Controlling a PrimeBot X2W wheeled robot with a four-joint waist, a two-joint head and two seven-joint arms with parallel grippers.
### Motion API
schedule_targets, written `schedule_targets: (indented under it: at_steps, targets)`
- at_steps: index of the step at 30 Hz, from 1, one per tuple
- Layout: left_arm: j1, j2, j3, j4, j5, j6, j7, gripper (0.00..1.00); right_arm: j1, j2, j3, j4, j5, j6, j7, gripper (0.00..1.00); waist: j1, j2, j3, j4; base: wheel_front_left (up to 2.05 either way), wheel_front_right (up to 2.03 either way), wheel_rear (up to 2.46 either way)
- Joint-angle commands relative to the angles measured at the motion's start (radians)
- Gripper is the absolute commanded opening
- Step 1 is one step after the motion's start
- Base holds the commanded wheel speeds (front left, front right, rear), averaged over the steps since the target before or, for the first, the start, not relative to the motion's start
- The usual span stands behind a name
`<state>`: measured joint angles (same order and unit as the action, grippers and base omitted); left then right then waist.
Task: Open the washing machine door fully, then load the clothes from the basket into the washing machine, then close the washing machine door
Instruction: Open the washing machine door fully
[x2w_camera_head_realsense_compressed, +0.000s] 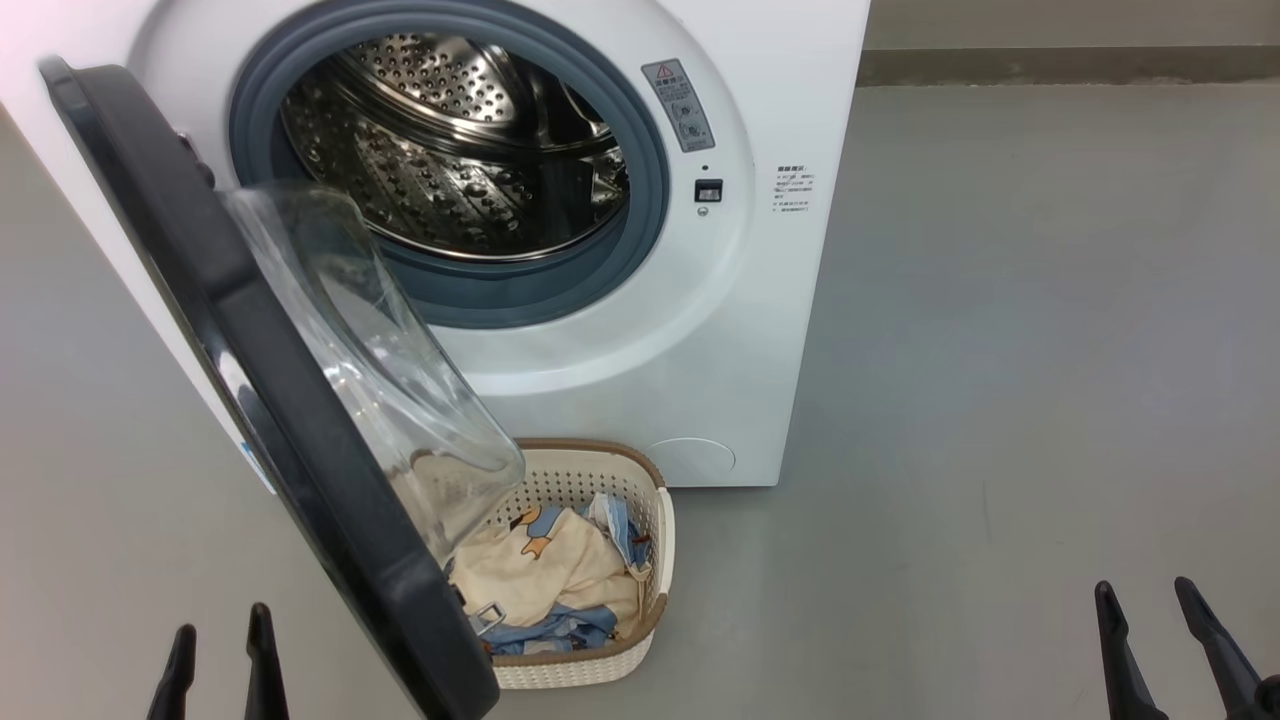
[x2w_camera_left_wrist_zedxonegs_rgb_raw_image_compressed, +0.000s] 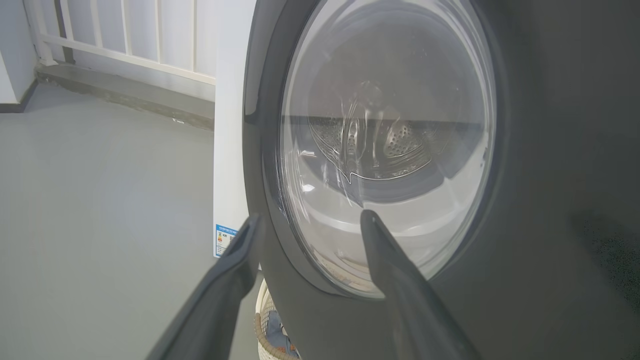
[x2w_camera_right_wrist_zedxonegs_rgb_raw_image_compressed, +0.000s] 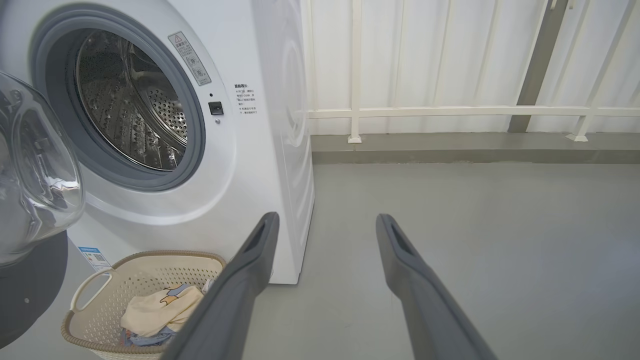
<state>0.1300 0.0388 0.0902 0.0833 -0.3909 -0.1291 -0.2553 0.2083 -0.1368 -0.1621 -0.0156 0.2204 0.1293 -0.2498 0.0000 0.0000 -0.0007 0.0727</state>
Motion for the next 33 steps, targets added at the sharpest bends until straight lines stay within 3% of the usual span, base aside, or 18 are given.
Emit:
schedule_targets:
  at_steps: [1, 26, 27, 28, 29, 30, 33]
  targets:
    - [-0.005, 0.011, 0.038, -0.019, 0.008, -0.002, -0.006, 1.00, -0.001, -0.012, 0.015, -0.020, -0.015, 0.001, -0.012, 1.00, 0.0000, 0.0000, -0.003, -0.002, 0.00, 0.00, 0.00]
    - [0.002, 0.011, 0.045, -0.012, 0.010, -0.002, -0.006, 1.00, 0.003, -0.007, 0.022, -0.015, -0.028, 0.001, -0.012, 1.00, 0.0000, 0.0000, -0.018, -0.004, 0.00, 0.00, 0.00]
    - [0.003, 0.011, 0.045, -0.008, 0.007, -0.002, -0.006, 0.79, 0.003, -0.007, 0.023, -0.016, -0.028, 0.001, -0.012, 1.00, 0.0000, 0.0000, -0.017, -0.003, 0.00, 0.00, 0.00]
    - [0.003, 0.011, 0.045, -0.008, 0.007, -0.002, -0.006, 0.79, 0.003, -0.007, 0.023, -0.016, -0.028, 0.001, -0.012, 1.00, 0.0000, 0.0000, -0.017, -0.003, 0.00, 0.00, 0.00]
    - [0.003, 0.011, 0.046, -0.006, 0.005, -0.002, -0.006, 0.24, 0.003, -0.007, 0.023, -0.016, -0.028, 0.001, -0.012, 1.00, 0.0000, 0.0000, -0.017, -0.003, 0.00, 0.00, 0.00]
    - [0.002, 0.011, 0.046, -0.004, 0.003, -0.002, -0.006, 0.00, 0.003, -0.006, 0.023, -0.017, -0.028, 0.001, -0.012, 1.00, 0.0000, 0.0000, -0.016, -0.003, 0.00, 0.00, 0.00]
    - [0.002, 0.011, 0.047, 0.003, -0.003, -0.002, -0.006, 0.00, 0.003, -0.004, 0.023, -0.017, -0.028, 0.001, -0.012, 1.00, 0.0000, 0.0000, -0.015, -0.001, 0.00, 0.00, 0.00]
